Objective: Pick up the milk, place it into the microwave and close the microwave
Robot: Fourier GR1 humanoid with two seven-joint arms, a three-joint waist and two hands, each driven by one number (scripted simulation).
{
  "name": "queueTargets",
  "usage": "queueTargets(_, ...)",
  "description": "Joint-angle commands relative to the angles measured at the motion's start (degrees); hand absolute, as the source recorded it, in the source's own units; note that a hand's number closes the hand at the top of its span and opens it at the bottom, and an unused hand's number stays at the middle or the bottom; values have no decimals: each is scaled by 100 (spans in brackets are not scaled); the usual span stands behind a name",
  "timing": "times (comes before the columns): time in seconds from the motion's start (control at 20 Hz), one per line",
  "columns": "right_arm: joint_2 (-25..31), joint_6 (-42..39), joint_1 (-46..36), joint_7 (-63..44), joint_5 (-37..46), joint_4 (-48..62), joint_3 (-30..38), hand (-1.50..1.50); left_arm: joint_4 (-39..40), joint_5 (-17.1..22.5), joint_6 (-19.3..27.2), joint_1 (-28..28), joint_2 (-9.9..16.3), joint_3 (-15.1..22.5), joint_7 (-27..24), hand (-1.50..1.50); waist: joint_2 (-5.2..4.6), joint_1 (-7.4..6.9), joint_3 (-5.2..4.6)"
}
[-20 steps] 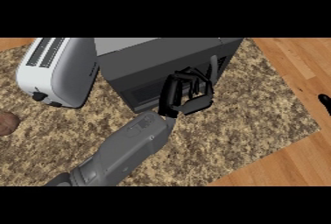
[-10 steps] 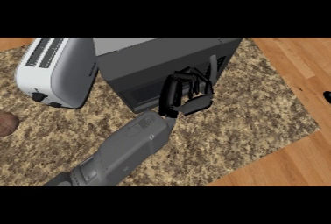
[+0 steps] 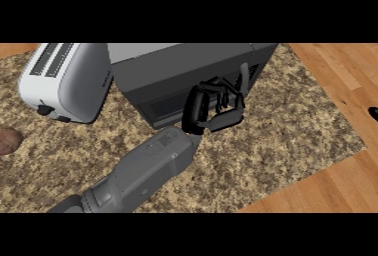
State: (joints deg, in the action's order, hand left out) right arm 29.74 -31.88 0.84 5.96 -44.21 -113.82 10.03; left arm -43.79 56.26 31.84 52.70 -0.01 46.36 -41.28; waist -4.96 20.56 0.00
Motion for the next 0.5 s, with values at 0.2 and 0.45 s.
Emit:
queueTargets(0.2,95,-64,-11,-90,-282,6,10,-150,519,249,-99,348,1,-142,101,150,-81,63,-2)
queueTargets(0.45,274,-123,-104,-153,-373,-18,108,-150,581,298,-137,371,1,-82,17,150,-87,52,-8)
